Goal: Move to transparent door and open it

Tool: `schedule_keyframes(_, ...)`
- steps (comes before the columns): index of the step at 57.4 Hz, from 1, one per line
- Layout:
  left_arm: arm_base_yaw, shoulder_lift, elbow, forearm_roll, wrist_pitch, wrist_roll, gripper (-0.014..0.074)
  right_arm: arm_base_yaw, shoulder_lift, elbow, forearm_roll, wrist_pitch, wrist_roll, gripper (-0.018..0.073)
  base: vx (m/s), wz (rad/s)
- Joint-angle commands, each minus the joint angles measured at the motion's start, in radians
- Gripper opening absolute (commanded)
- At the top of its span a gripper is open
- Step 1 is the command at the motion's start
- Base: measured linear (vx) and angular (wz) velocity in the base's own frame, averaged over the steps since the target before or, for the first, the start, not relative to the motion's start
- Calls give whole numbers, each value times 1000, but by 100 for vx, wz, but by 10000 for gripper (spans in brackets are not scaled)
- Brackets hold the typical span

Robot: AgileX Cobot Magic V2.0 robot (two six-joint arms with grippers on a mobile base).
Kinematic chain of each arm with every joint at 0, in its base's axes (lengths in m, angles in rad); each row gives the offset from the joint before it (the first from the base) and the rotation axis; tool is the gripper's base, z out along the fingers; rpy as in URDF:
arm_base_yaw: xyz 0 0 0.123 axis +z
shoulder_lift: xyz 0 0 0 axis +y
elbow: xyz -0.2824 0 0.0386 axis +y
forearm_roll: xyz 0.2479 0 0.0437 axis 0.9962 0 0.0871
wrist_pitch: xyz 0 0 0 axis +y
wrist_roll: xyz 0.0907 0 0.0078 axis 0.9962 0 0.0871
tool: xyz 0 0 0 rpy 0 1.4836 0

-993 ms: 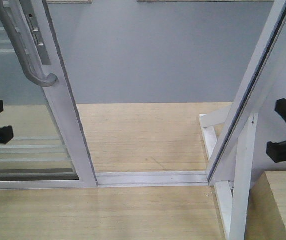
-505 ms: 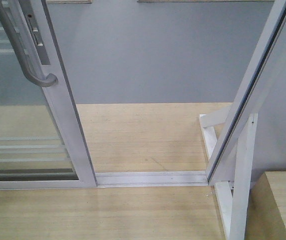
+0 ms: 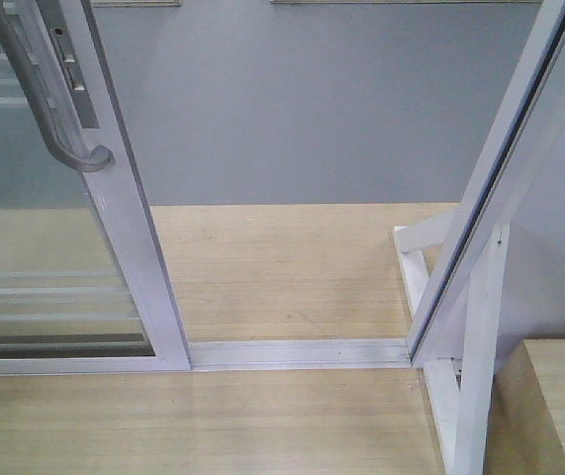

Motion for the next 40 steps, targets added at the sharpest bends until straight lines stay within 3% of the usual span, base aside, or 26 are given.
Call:
schedule_keyframes(1, -4, 8, -29, -23, -64, -1, 4, 0, 11, -28, -12, -73, 0, 0, 0, 0)
schedule_keyframes(11, -4, 8, -26, -6, -66, 5, 4, 0, 11, -28, -12, -73, 0, 0, 0, 0)
schedule_keyframes(17, -4, 8, -26, 127, -87, -47, 4, 0, 11, -28, -12, -73, 0, 0, 0, 0)
schedule_keyframes(25, -4, 8, -26, 381, -138, -322, 4, 0, 11, -28, -12, -73, 0, 0, 0, 0)
schedule_keyframes(28, -4, 8, -26, 451, -164, -380, 4, 0, 11, -28, -12, -73, -1, 0, 0, 0)
schedule_keyframes(40, -4, 8, -26, 552, -269, -361, 4, 0, 11, -28, -12, -73, -1, 0, 0, 0)
